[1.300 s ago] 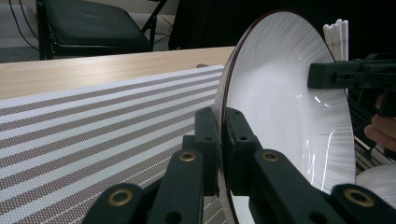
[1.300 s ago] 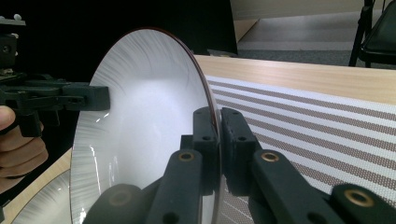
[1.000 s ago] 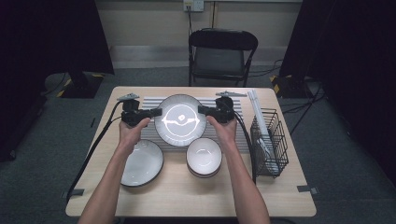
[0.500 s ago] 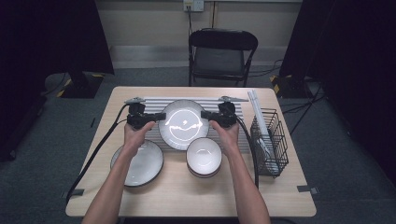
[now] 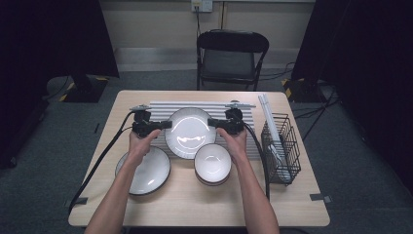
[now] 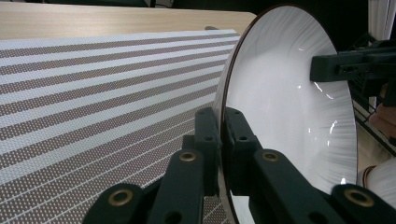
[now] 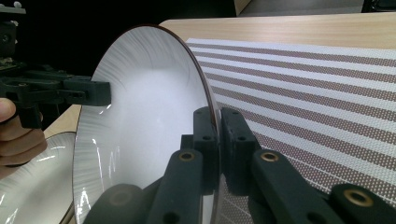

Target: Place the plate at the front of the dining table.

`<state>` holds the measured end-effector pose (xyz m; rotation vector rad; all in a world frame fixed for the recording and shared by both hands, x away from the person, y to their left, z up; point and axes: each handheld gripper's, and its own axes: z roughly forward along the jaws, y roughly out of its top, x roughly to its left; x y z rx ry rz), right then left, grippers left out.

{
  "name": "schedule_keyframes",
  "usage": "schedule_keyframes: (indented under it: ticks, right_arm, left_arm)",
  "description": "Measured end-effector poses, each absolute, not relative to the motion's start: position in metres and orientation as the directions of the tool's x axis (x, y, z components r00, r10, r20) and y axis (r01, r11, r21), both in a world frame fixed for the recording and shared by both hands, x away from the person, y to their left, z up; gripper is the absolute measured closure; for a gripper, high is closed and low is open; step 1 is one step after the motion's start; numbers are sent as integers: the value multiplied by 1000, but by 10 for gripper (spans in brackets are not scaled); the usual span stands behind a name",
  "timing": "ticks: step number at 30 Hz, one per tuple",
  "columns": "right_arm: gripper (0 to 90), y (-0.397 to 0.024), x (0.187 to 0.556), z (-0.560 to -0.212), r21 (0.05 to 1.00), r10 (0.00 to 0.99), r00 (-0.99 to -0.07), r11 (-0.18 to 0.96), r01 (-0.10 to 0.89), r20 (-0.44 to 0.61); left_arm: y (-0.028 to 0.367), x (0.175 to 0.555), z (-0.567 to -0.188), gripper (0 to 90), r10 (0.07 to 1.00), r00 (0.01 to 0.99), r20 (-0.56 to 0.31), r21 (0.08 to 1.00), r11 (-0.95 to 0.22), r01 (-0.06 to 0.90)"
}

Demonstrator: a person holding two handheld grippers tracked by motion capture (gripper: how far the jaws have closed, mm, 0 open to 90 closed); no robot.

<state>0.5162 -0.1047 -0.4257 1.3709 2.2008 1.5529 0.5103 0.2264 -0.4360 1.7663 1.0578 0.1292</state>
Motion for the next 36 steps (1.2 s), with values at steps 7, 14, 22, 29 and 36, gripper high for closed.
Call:
schedule_keyframes:
  ticks: [7, 14, 22, 29, 36]
  right_arm:
    - [859, -107, 517, -432, 785, 723, -570, 61, 616, 391]
    - [858, -108, 519, -440, 771, 724, -560, 60, 634, 404]
    - [859, -104, 521, -446, 763, 723, -560, 70, 642, 405]
    - [857, -104, 522, -450, 758, 721, -561, 76, 648, 407]
    - [851, -102, 523, -453, 749, 722, -558, 84, 657, 409]
  left_arm:
    - [224, 513, -443, 857, 703, 601, -380, 786, -97, 610]
    - [224, 514, -452, 857, 697, 595, -401, 772, -93, 628]
    - [227, 514, -461, 855, 697, 584, -415, 759, -89, 645]
    - [226, 515, -466, 852, 707, 581, -404, 749, -109, 653]
    - [226, 515, -470, 800, 714, 575, -399, 735, -126, 666]
